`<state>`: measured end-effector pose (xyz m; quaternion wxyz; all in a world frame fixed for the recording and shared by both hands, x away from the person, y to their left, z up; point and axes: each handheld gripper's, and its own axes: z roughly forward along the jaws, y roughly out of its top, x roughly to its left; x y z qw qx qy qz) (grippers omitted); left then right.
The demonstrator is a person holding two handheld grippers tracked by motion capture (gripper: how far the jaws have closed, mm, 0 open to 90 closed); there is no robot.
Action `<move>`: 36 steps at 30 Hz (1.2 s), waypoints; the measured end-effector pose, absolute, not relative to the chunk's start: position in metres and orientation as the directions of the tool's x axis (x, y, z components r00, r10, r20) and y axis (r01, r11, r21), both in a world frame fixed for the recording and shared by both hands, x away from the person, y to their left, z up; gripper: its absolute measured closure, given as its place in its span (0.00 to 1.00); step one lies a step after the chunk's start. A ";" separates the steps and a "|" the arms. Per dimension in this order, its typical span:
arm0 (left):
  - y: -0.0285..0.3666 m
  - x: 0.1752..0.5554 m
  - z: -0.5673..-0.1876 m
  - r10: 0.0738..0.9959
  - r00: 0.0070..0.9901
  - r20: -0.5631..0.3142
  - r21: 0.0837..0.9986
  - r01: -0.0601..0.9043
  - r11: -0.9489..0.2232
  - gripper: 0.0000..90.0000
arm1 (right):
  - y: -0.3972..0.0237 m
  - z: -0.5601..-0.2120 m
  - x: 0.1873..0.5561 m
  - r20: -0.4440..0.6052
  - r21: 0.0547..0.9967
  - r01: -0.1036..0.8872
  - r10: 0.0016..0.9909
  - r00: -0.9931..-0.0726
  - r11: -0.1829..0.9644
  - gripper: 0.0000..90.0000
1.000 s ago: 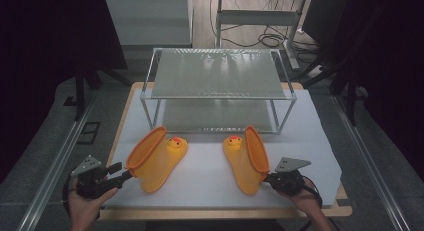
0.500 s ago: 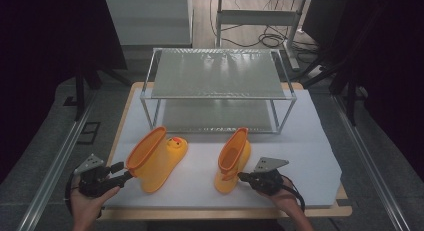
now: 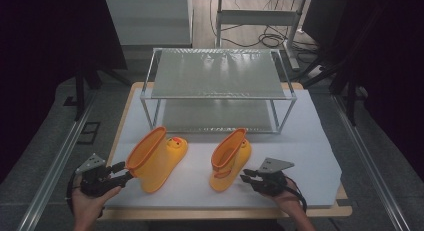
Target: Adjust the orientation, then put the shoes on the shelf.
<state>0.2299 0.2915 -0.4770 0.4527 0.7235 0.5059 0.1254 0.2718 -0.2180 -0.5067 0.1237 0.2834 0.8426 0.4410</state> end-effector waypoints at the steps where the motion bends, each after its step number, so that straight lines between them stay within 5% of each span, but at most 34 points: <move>1: 0.291 0.230 -0.477 0.846 0.457 -0.277 0.782 0.619 -0.078 0.45 | -0.218 -0.507 0.272 0.042 0.813 0.368 0.587 -0.809 0.450 0.76; 3: 0.291 0.230 -0.477 0.845 0.456 -0.278 0.781 0.619 -0.077 0.45 | -0.242 -0.506 0.274 0.058 0.821 0.412 0.660 -0.749 0.395 0.64; 9: 0.291 0.230 -0.475 0.844 0.454 -0.286 0.778 0.624 -0.072 0.44 | -0.269 -0.506 0.281 0.097 0.828 0.469 0.745 -0.660 0.307 0.53; 24: 0.315 0.227 -0.441 0.792 0.468 -0.392 0.768 0.641 0.001 0.45 | -0.280 -0.507 0.284 0.111 0.827 0.493 0.782 -0.613 0.269 0.50; 36: 0.319 0.224 -0.374 0.716 0.538 -0.444 0.787 0.617 0.024 0.45 | -0.282 -0.507 0.286 0.135 0.826 0.508 0.790 -0.598 0.243 0.49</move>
